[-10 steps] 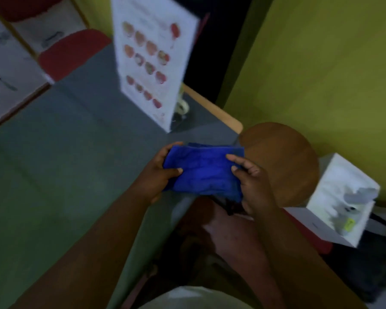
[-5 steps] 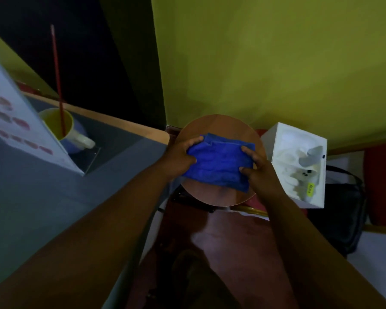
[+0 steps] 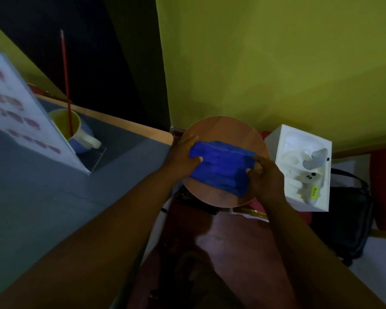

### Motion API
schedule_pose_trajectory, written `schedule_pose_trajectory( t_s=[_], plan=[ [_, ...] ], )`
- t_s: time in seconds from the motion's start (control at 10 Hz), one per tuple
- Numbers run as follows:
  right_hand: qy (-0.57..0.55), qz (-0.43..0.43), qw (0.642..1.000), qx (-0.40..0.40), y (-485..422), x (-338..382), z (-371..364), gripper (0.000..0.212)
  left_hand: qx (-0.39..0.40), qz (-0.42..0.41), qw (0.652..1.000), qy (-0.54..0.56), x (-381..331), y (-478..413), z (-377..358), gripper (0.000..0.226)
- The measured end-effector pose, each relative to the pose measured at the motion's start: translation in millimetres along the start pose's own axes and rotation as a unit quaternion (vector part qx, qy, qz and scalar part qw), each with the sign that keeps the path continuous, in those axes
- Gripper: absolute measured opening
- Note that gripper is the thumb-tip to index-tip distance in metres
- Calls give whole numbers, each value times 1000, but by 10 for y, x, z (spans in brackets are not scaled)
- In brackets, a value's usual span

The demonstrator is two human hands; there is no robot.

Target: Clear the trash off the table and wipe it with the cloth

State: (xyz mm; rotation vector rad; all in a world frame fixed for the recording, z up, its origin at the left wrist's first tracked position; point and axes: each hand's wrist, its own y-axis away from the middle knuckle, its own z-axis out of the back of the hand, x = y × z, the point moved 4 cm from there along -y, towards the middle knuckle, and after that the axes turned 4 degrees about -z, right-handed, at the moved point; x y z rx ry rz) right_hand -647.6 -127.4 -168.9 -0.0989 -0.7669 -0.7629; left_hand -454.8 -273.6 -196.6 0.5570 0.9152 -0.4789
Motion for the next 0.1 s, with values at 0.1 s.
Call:
schedule_pose_trajectory(
  t_s=[0.1],
  plan=[
    [-59,4,998,21,-48,67,-31,35,-27,-3,999,18,-121,119,167,66]
  ],
)
